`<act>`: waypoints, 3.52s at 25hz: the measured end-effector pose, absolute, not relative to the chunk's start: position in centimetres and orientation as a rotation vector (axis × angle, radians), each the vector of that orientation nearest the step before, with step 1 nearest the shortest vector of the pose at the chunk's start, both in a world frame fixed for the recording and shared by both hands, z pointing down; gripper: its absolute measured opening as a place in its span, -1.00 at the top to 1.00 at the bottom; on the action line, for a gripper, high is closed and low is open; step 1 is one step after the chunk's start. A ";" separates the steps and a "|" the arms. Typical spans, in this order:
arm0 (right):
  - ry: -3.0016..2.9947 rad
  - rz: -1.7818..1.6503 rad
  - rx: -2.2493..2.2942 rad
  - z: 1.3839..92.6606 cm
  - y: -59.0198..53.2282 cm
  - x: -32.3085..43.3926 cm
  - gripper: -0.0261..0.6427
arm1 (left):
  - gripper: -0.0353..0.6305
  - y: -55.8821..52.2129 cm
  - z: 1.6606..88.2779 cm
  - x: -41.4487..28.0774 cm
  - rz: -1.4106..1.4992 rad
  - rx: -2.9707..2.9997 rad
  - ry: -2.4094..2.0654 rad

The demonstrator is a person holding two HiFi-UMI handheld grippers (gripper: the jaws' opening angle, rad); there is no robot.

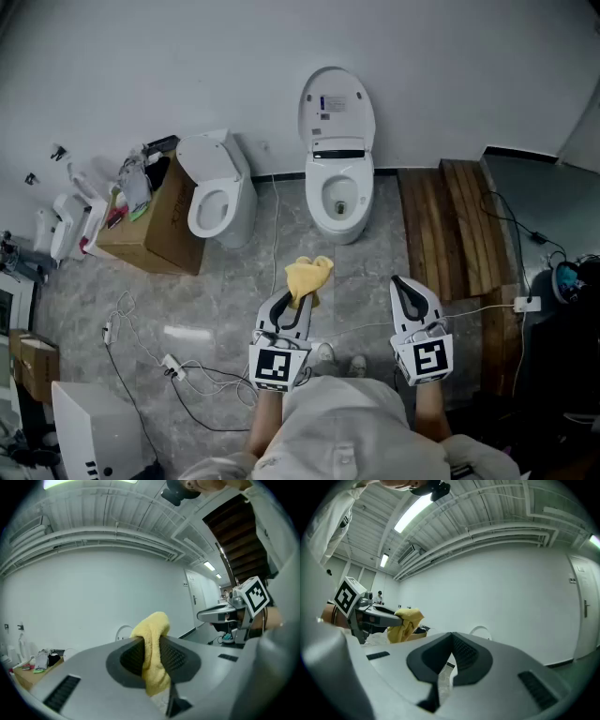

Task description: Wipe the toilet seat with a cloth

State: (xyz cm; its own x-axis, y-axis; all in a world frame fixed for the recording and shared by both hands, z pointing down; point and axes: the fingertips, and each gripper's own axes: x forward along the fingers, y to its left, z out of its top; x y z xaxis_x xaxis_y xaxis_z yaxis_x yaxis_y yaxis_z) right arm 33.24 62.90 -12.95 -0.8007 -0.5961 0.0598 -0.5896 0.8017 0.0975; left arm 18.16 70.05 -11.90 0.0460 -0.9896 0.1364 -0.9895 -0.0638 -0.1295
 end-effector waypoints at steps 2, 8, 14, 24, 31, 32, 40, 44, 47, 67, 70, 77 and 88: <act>-2.909 -0.124 0.943 -13.2 62.4 33.5 0.90 | 0.65 69.7 -12.1 18.8 -0.295 -2.262 2.151; -2.906 -0.119 0.967 -12.7 60.0 33.8 0.90 | 0.65 67.8 -11.7 19.8 -0.287 -2.263 2.151; -2.922 -0.142 0.933 -11.9 57.0 31.7 0.90 | 0.65 64.9 -11.1 17.6 -0.270 -2.254 2.168; -2.863 -0.164 0.970 -11.6 49.1 24.6 0.90 | 0.65 56.3 -9.9 10.4 -0.234 -2.321 2.136; -2.821 -0.163 1.003 -11.5 44.8 18.7 0.90 | 0.65 50.9 -9.8 4.3 -0.212 -2.361 2.091; -2.815 -0.162 1.008 -11.4 44.3 18.0 0.90 | 0.65 50.2 -9.8 3.6 -0.208 -2.366 2.083; -2.798 -0.190 1.033 -11.7 41.3 13.9 0.90 | 0.65 46.6 -9.2 -0.1 -0.189 -2.410 2.049; -2.781 -0.179 1.046 -11.1 40.1 13.0 0.90 | 0.65 45.2 -8.7 -1.3 -0.180 -2.432 2.046; -2.775 -0.176 1.064 -11.0 38.8 12.9 0.90 | 0.65 43.7 -8.3 -1.5 -0.192 -2.442 2.037; -2.838 -0.121 0.907 -9.1 19.8 9.2 0.90 | 0.65 26.4 -7.4 -4.3 -0.249 -2.350 2.159; -2.848 -0.086 0.869 -8.7 16.5 8.7 0.90 | 0.65 23.7 -6.9 -4.5 -0.266 -2.328 2.204; -2.884 0.000 0.728 -7.4 10.9 7.0 0.90 | 0.65 19.6 -4.9 -5.1 -0.337 -2.271 2.337; -2.875 0.106 0.641 -2.9 5.4 5.0 0.90 | 0.65 14.9 -2.3 -5.9 -0.405 -2.249 2.421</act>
